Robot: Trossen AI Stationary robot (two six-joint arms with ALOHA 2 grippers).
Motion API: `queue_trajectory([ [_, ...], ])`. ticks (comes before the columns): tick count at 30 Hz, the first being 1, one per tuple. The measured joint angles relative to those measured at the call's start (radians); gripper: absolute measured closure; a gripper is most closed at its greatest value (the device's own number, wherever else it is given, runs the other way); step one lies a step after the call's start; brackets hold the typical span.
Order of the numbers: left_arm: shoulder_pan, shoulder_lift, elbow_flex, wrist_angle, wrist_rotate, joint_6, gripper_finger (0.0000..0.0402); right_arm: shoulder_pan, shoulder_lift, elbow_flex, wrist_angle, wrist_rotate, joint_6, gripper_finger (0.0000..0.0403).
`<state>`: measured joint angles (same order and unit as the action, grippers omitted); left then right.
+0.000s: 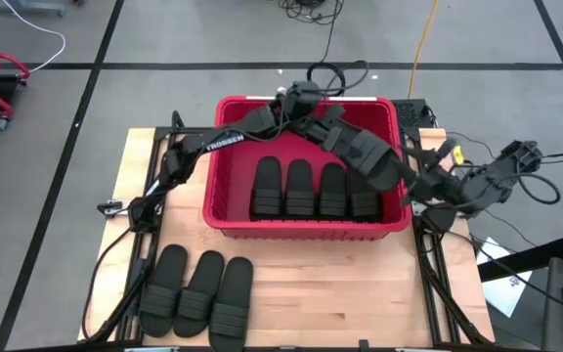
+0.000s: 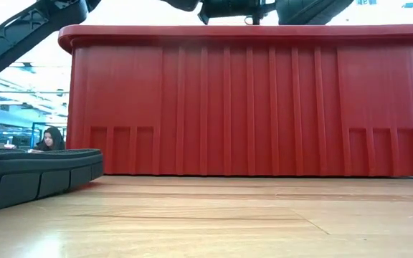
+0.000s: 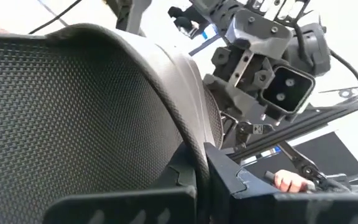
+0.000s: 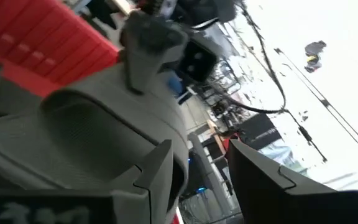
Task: Pick and place slides into bin
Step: Put the black slide into the red bin
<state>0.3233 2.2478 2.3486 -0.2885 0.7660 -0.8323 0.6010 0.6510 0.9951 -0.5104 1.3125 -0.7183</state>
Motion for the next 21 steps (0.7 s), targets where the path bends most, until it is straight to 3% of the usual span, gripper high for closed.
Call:
queue_trajectory([
  [9,-0.034,0.001,-0.003,-0.032,-0.019,-0.027,0.0400,-0.126,0.028,0.001,-0.200,-0.240,0.141,0.0257],
  [21,-0.056,0.001,-0.003,-0.012,0.051,-0.069,0.0400,-0.240,0.078,0.001,-0.242,-0.306,0.049,0.0257],
])
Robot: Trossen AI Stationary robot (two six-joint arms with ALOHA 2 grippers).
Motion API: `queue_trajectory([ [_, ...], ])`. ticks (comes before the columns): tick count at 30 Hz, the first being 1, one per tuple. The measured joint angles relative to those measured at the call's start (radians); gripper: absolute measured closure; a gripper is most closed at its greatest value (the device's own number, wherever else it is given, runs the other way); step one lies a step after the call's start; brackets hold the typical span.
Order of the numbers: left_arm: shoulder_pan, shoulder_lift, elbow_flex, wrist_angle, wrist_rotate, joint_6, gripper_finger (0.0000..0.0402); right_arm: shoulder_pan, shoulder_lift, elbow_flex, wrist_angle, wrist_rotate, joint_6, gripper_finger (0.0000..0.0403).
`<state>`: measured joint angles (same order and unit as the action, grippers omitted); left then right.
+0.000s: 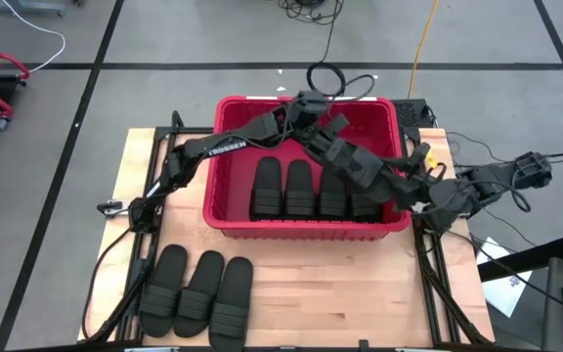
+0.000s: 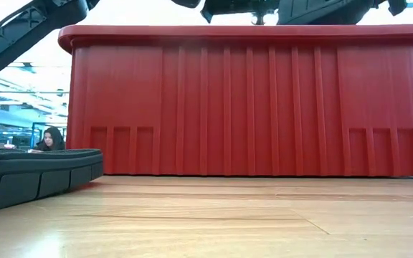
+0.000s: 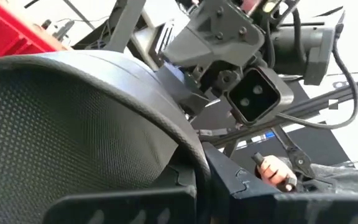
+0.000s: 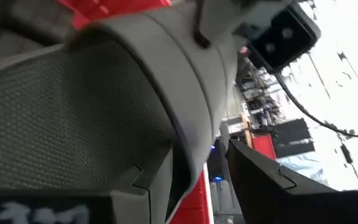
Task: Pick and place slides into bin
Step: Put the black slide into the red bin
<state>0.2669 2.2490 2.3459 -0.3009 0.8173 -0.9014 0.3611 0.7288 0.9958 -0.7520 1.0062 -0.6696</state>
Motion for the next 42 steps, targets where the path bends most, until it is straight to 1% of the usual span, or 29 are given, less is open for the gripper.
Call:
queue_trajectory([
  [5,-0.008,0.000,0.000,-0.032,0.014,0.019,0.0401,-0.059,0.028,-0.005,0.020,-0.122,-0.008,0.0257],
  [7,-0.008,0.000,0.000,-0.068,0.021,0.038,0.0400,-0.076,0.037,-0.032,0.099,-0.128,-0.044,0.0257],
  [12,-0.006,-0.002,0.001,-0.113,0.035,0.056,0.0401,-0.101,0.048,-0.128,0.370,-0.127,-0.229,0.0257],
  [14,-0.006,-0.004,0.001,-0.137,0.032,0.072,0.0401,-0.116,0.052,-0.159,0.431,-0.124,-0.271,0.0263],
  [16,-0.003,-0.004,0.001,-0.156,0.027,0.090,0.0401,-0.129,0.055,-0.171,0.431,-0.125,-0.273,0.0284],
  [17,-0.002,-0.004,0.001,-0.163,0.027,0.092,0.0401,-0.134,0.056,-0.171,0.424,-0.127,-0.267,0.0301],
  [20,0.000,-0.004,0.003,-0.163,0.030,0.092,0.0400,-0.142,0.056,-0.171,0.426,-0.127,-0.279,0.0372],
  [21,0.000,-0.004,0.003,-0.162,0.031,0.094,0.0400,-0.142,0.056,-0.171,0.428,-0.126,-0.298,0.0385],
  [24,0.007,-0.004,0.003,-0.162,0.039,0.118,0.0400,-0.142,0.056,-0.170,0.436,-0.116,-0.327,0.0392],
  [28,0.035,-0.010,0.005,-0.172,0.038,0.167,0.0382,-0.144,0.054,-0.123,0.411,-0.092,-0.319,0.0397],
  [33,0.078,-0.028,0.007,-0.151,0.082,0.225,0.0332,-0.146,0.052,-0.017,0.322,-0.093,-0.308,0.0399],
  [36,0.105,-0.032,0.007,-0.098,0.121,0.216,0.0302,-0.141,0.052,0.038,0.217,-0.097,-0.277,0.0400],
  [39,0.138,-0.036,0.006,-0.046,0.128,0.202,0.0274,-0.131,0.049,0.076,0.067,-0.115,-0.186,0.0400],
  [42,0.172,-0.047,0.005,-0.006,0.135,0.195,0.0254,-0.110,0.046,0.089,-0.026,-0.130,-0.098,0.0400],
])
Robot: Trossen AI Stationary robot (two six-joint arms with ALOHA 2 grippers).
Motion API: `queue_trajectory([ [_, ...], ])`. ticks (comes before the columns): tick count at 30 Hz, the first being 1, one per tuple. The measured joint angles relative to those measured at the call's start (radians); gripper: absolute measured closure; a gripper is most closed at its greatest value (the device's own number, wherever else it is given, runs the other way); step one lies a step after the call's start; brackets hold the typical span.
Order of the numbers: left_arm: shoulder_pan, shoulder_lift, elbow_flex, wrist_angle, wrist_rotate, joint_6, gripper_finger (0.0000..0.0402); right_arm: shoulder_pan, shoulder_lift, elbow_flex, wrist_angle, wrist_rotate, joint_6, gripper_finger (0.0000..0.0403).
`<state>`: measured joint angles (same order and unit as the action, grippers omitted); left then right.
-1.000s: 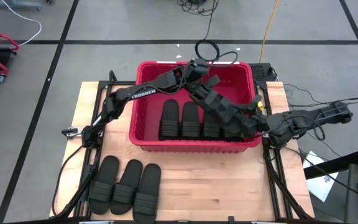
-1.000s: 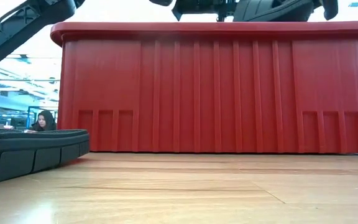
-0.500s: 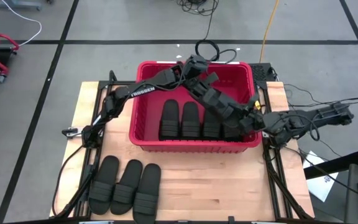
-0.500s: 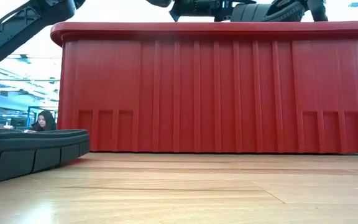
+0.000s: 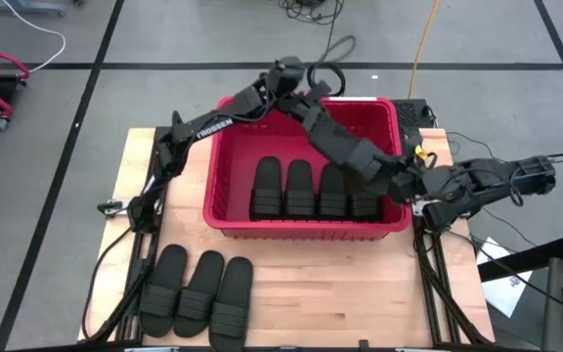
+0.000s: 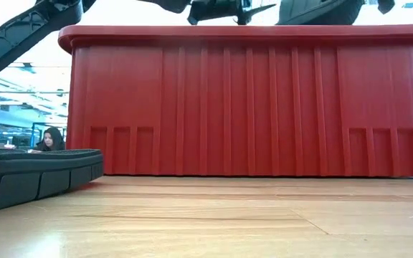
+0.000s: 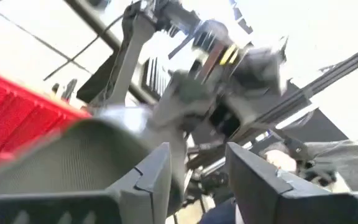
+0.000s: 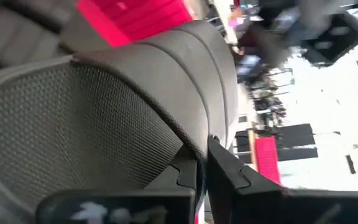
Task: Pick and place slides into bin
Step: Put the black slide into the red bin
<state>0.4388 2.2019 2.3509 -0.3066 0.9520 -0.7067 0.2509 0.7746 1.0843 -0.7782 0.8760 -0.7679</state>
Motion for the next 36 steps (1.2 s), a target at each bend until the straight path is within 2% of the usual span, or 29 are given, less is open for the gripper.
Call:
queue_trajectory([
  [2,0.024,-0.013,0.000,0.005,0.013,-0.026,0.0247,0.006,-0.002,0.001,-0.043,-0.007,0.046,0.0400],
  [5,0.044,-0.038,-0.001,-0.028,-0.011,-0.005,0.0252,0.007,-0.004,0.002,-0.071,0.067,0.115,0.0400],
  [8,0.054,-0.075,-0.001,-0.067,-0.010,0.047,0.0271,0.006,0.007,0.003,-0.086,0.154,0.203,0.0400],
  [11,0.063,-0.112,-0.001,-0.119,-0.011,0.099,0.0296,0.007,0.029,0.003,-0.095,0.189,0.279,0.0400],
  [17,0.118,-0.185,-0.002,-0.169,0.008,0.170,0.0334,-0.003,0.108,0.003,-0.097,0.157,0.485,0.0401],
  [24,0.227,-0.265,-0.002,-0.189,0.129,0.235,0.0364,-0.164,0.230,0.003,-0.102,0.091,0.779,0.0401],
  [30,0.318,-0.310,-0.002,-0.192,0.233,0.259,0.0382,-0.220,0.398,0.003,-0.136,0.019,1.002,0.0401],
  [33,0.357,-0.317,-0.002,-0.198,0.285,0.259,0.0392,-0.213,0.476,0.007,-0.194,0.047,1.129,0.0401],
  [36,0.386,-0.320,-0.002,-0.199,0.322,0.251,0.0400,-0.211,0.553,0.042,-0.346,0.056,1.288,0.0401],
])
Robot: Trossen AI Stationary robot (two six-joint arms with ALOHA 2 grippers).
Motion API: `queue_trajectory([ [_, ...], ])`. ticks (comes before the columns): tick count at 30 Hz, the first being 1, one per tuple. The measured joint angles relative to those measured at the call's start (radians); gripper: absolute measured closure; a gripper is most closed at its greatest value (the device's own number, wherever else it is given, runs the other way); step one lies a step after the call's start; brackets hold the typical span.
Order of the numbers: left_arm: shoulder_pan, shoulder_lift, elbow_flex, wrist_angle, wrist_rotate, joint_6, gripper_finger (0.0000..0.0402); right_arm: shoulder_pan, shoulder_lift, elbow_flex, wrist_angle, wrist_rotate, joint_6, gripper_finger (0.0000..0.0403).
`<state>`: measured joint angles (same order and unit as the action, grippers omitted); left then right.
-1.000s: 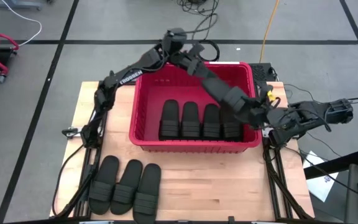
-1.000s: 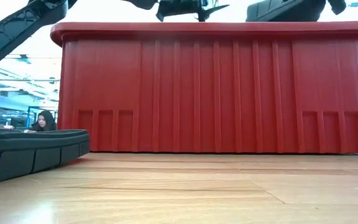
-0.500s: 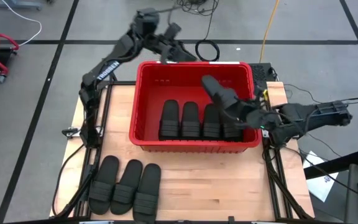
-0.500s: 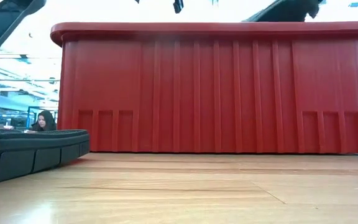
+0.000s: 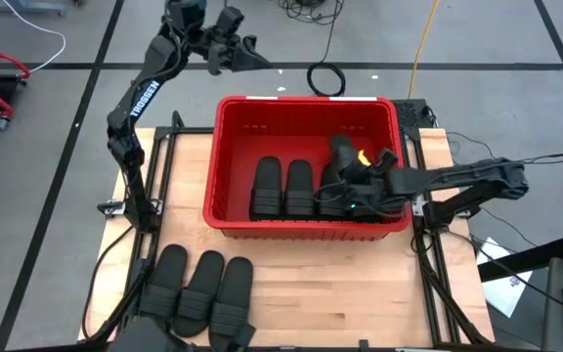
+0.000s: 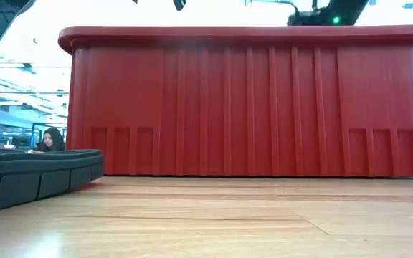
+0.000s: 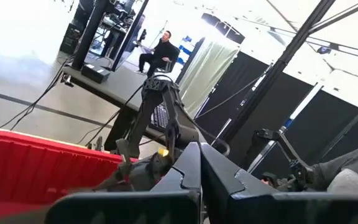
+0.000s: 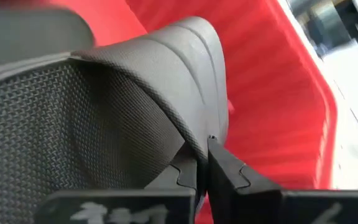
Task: Pick and place slides into bin
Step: Put the black slide into the red bin
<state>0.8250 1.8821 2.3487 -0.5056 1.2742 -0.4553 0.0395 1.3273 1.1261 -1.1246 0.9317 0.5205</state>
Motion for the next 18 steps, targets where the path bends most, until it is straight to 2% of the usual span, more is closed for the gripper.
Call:
queue_trajectory([
  [3,0.024,0.000,0.000,-0.002,0.031,-0.018,0.0398,-0.001,0.055,0.024,-0.128,-0.019,0.133,0.0401],
  [6,0.039,0.000,0.000,-0.018,0.031,-0.011,0.0392,0.011,0.078,0.030,-0.148,-0.066,0.173,0.0401],
  [12,0.045,0.000,0.000,-0.023,0.025,0.002,0.0397,0.034,0.081,0.030,-0.142,-0.194,0.130,0.0401],
  [18,0.041,0.001,0.000,-0.024,0.007,0.008,0.0395,0.032,0.071,0.030,-0.141,-0.259,0.096,0.0401],
])
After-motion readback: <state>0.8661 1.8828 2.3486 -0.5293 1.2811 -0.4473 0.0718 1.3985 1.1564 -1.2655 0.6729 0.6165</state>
